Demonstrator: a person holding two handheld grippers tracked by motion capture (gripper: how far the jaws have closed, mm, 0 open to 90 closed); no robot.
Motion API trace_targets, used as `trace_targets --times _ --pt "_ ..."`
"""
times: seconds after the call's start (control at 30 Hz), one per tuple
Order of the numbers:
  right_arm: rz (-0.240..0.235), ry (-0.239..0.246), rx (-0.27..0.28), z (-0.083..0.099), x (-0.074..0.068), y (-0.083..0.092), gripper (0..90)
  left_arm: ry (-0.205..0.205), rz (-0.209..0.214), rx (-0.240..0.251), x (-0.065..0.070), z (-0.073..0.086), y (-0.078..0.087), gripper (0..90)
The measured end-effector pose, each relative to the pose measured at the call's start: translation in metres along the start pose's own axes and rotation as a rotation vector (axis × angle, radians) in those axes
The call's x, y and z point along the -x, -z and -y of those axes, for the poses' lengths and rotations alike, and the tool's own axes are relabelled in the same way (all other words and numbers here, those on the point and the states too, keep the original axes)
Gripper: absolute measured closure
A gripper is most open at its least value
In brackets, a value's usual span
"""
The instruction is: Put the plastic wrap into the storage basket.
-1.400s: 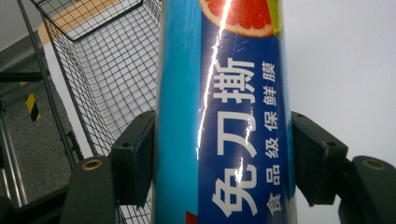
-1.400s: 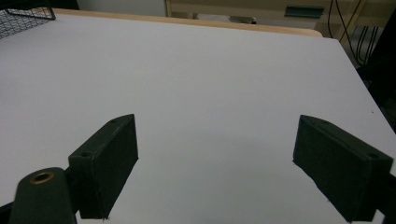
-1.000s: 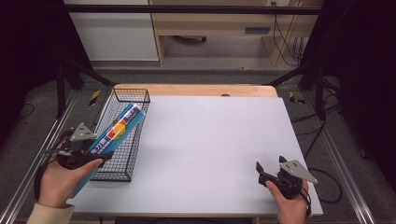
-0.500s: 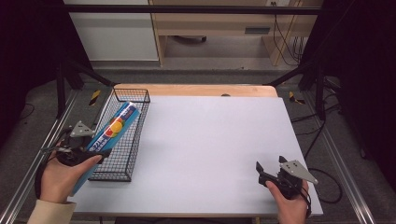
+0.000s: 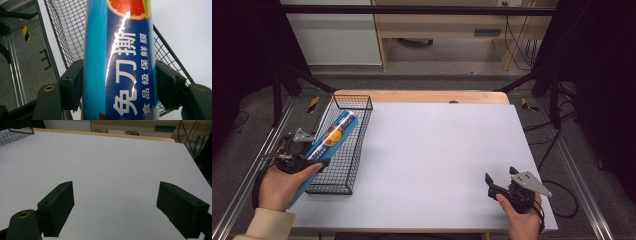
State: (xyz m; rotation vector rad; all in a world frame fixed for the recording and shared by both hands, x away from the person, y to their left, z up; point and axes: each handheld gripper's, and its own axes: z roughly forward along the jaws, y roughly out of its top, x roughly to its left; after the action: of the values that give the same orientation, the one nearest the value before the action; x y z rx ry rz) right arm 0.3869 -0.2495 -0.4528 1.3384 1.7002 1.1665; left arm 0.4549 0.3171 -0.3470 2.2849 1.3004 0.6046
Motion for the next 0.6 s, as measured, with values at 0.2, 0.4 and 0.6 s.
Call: trace_targets --times 0.2,0.4,0.6 --pt "-0.012 0.000 0.005 -0.001 -0.001 0.000 14.7 0.009 -0.017 -0.045 0.002 -0.010 -0.008 32.2" --pt "-0.021 0.000 0.008 -0.001 -0.001 0.000 14.7 0.013 -0.037 -0.082 0.004 -0.016 -0.015 32.1" --pt "-0.025 -0.003 0.010 -0.001 -0.001 0.001 14.7 0.028 -0.059 -0.108 0.004 -0.022 -0.021 32.1"
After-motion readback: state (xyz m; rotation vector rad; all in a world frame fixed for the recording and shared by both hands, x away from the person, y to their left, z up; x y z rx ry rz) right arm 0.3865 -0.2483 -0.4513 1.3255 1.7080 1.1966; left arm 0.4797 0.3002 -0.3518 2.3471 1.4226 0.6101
